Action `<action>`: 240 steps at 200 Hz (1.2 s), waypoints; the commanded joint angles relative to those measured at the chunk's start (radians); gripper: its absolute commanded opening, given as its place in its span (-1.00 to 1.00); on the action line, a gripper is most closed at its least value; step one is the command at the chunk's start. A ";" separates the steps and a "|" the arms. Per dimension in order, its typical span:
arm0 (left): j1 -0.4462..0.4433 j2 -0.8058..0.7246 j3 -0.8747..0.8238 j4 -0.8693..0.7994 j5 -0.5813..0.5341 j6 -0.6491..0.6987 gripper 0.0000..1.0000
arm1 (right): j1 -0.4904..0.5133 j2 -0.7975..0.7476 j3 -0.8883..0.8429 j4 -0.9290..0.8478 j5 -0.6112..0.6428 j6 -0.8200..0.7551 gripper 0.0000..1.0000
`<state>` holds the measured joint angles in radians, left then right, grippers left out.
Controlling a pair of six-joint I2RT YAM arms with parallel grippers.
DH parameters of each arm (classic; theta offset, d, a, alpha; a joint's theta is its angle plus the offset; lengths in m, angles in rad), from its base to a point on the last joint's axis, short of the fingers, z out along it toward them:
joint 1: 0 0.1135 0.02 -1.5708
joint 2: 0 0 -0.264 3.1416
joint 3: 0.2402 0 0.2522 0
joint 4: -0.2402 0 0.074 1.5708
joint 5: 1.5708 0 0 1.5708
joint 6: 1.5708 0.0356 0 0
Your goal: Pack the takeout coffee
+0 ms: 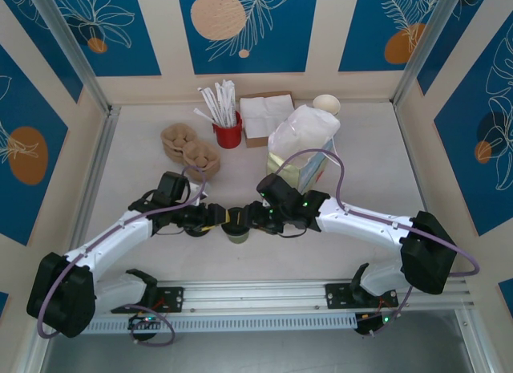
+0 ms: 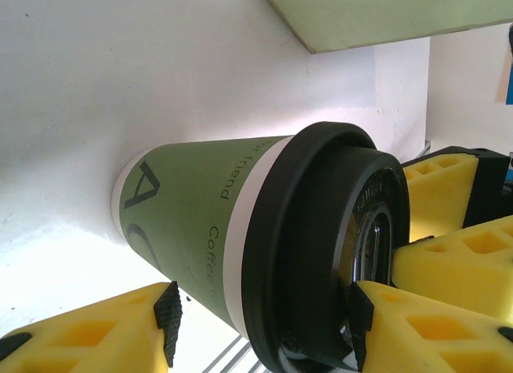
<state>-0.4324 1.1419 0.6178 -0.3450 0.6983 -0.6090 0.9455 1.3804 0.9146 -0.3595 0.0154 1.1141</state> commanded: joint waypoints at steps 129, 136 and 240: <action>-0.039 0.050 -0.053 -0.069 -0.105 0.070 0.09 | 0.010 0.026 -0.080 -0.080 0.073 0.053 -0.03; -0.041 0.050 -0.053 -0.069 -0.107 0.069 0.09 | 0.010 0.028 -0.080 -0.085 0.076 0.057 -0.03; -0.060 0.010 -0.034 -0.088 -0.127 0.052 0.07 | 0.010 0.014 -0.064 -0.094 0.079 0.055 -0.01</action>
<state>-0.4629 1.1465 0.6048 -0.3157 0.6674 -0.5690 0.9520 1.3743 0.8684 -0.3065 0.0345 1.1599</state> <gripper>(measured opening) 0.539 0.489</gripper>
